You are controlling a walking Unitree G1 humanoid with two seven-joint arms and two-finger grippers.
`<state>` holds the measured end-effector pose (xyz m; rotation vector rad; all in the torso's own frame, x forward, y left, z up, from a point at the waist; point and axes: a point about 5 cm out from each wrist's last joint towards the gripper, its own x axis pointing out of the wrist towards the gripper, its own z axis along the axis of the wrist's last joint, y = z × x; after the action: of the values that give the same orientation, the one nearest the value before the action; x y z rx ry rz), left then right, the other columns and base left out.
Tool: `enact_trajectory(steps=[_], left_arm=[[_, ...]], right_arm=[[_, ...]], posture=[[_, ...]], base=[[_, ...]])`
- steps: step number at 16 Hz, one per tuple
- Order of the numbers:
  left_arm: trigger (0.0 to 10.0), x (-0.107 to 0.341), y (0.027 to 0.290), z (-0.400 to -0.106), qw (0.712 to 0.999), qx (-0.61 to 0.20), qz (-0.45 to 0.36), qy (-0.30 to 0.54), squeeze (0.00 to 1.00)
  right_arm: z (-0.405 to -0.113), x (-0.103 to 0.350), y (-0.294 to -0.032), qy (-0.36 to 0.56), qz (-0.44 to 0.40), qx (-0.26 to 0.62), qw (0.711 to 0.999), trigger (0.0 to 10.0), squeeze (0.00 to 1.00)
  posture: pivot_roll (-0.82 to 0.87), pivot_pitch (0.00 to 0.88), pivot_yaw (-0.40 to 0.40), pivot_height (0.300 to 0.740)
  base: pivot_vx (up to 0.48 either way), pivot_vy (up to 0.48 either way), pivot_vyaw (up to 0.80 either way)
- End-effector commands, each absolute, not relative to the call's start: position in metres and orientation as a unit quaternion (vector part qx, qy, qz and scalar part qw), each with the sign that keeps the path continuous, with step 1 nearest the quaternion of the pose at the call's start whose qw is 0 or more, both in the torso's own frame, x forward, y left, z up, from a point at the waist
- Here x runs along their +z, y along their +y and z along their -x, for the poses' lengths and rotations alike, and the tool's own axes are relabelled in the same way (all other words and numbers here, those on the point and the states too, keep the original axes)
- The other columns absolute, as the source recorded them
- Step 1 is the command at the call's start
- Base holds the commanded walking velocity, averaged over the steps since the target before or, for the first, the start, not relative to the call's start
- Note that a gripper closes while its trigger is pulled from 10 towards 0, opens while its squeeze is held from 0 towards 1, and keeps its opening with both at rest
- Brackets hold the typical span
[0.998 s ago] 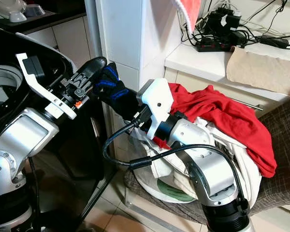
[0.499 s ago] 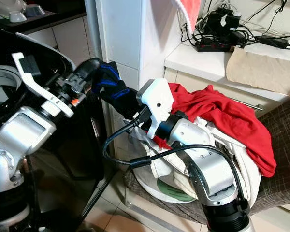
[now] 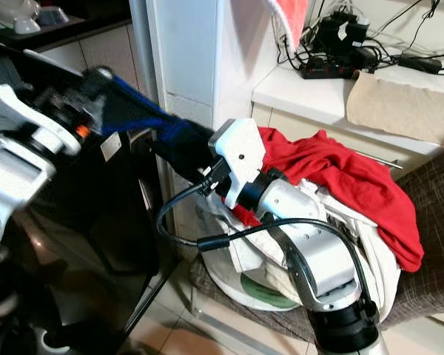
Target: Clothes washing
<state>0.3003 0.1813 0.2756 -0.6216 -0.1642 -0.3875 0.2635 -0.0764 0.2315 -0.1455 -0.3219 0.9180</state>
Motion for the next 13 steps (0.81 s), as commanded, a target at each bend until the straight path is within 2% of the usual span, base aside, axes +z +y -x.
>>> enact_trajectory(steps=[1, 3, 4, 5, 6, 7, 9, 10, 13], left_arm=[[0.0, 0.295, 0.206, -0.314, 0.954, -0.123, 0.240, -0.129, 0.00], [0.0, 0.308, 0.223, -0.324, 0.966, -0.073, 0.198, -0.151, 0.00], [0.0, 0.312, 0.239, -0.332, 0.981, -0.010, 0.117, -0.152, 0.00], [0.0, 0.312, 0.255, -0.341, 0.989, 0.061, -0.006, -0.137, 0.00], [0.0, 0.308, 0.272, -0.347, 0.977, 0.127, -0.127, -0.113, 0.00], [0.0, 0.300, 0.287, -0.351, 0.964, 0.174, -0.181, -0.086, 0.00], [0.0, 0.280, 0.303, -0.358, 0.948, 0.215, -0.230, -0.043, 0.00], [10.0, 0.256, 0.320, -0.360, 0.934, 0.254, -0.252, 0.001, 0.00], [10.0, 0.222, 0.340, -0.355, 0.908, 0.295, -0.287, 0.077, 0.00]], right_arm=[[-0.265, 0.235, -0.077, -0.165, 0.085, 0.433, 0.882, 10.0, 0.00], [-0.265, 0.235, -0.076, -0.167, 0.090, 0.432, 0.882, 10.0, 0.00], [-0.265, 0.235, -0.074, -0.167, 0.091, 0.432, 0.882, 10.0, 0.00], [-0.265, 0.235, -0.072, -0.166, 0.091, 0.434, 0.881, 10.0, 0.00], [-0.263, 0.234, -0.069, -0.160, 0.096, 0.438, 0.879, 10.0, 0.00], [-0.262, 0.232, -0.066, -0.153, 0.103, 0.442, 0.878, 10.0, 0.00], [-0.261, 0.228, -0.062, -0.132, 0.113, 0.450, 0.876, 10.0, 0.00], [-0.257, 0.228, -0.057, -0.124, 0.115, 0.462, 0.871, 10.0, 0.00], [-0.248, 0.225, -0.050, -0.116, 0.126, 0.485, 0.858, 10.0, 0.00]], posture=[[0.01, 0.000, 0.004, 0.740], [0.01, 0.000, 0.005, 0.740], [0.01, 0.000, 0.004, 0.740], [0.01, 0.000, 0.003, 0.740], [0.01, 0.000, 0.004, 0.740], [0.00, 0.000, 0.008, 0.740], [0.00, 0.000, 0.009, 0.740], [0.00, 0.000, 0.011, 0.740], [-0.01, 0.000, 0.017, 0.740]], base=[[0.000, 0.000, 0.00], [0.000, 0.000, 0.00], [0.000, 0.000, 0.00], [0.000, 0.000, 0.00], [0.000, 0.000, 0.00], [0.000, 0.000, 0.00], [0.000, 0.000, 0.00], [0.000, 0.000, 0.00], [0.000, 0.000, 0.00]])
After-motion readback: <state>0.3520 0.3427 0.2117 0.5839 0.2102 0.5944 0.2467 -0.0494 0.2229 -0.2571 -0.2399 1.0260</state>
